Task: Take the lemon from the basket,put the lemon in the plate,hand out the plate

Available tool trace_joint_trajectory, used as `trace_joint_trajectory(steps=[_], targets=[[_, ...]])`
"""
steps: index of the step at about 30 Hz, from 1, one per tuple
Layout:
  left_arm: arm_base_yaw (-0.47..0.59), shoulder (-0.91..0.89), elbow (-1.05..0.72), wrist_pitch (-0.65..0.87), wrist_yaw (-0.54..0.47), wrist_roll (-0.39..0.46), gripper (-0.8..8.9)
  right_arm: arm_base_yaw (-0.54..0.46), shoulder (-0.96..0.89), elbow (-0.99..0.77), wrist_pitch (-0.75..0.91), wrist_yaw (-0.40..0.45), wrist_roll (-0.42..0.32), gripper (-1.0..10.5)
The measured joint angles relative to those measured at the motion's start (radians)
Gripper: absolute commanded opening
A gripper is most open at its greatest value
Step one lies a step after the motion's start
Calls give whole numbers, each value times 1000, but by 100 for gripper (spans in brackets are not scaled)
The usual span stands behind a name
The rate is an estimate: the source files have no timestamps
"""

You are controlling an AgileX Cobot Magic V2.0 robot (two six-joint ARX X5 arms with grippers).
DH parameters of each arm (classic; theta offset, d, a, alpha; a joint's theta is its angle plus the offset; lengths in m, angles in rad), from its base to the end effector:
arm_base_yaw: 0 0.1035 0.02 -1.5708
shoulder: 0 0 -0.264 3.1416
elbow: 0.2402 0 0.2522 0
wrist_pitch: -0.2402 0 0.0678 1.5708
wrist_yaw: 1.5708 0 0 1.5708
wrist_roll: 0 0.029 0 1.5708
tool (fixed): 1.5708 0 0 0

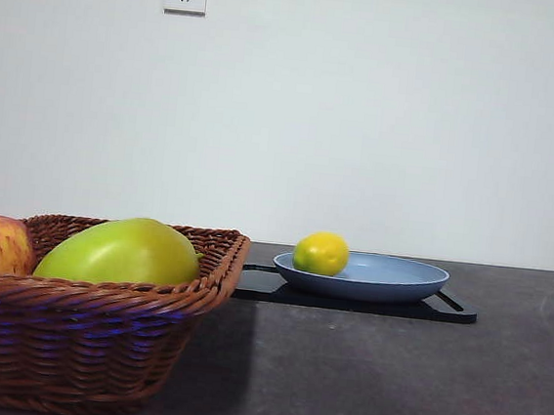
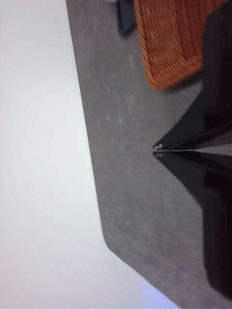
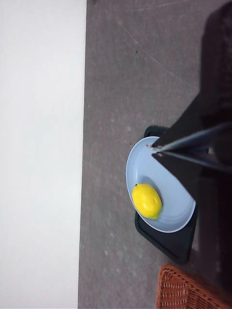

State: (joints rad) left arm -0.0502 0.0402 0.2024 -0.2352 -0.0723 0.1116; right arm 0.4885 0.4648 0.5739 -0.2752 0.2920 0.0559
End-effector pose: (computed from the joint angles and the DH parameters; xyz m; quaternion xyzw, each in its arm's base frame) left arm 0.0847 -0.0022 0.2058 0.0580 0.0370 0.0090 0.9976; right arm 0.1057 0.0467 0.2923 -0.0038 0.0794 0.0956 0.9922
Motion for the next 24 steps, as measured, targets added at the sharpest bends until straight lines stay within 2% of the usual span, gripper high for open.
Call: trace_joint_trajectory(steps=[8,19,24], targets=[[22,-10,-154,32,4,-27,8,0,0,0,0,0,0,3],[69,-36,-183,45,91,-34,8,0,0,0,0,0,0,3],[76,-36,-183,47,118,-72,8,0,0,0,0,0,0,3]])
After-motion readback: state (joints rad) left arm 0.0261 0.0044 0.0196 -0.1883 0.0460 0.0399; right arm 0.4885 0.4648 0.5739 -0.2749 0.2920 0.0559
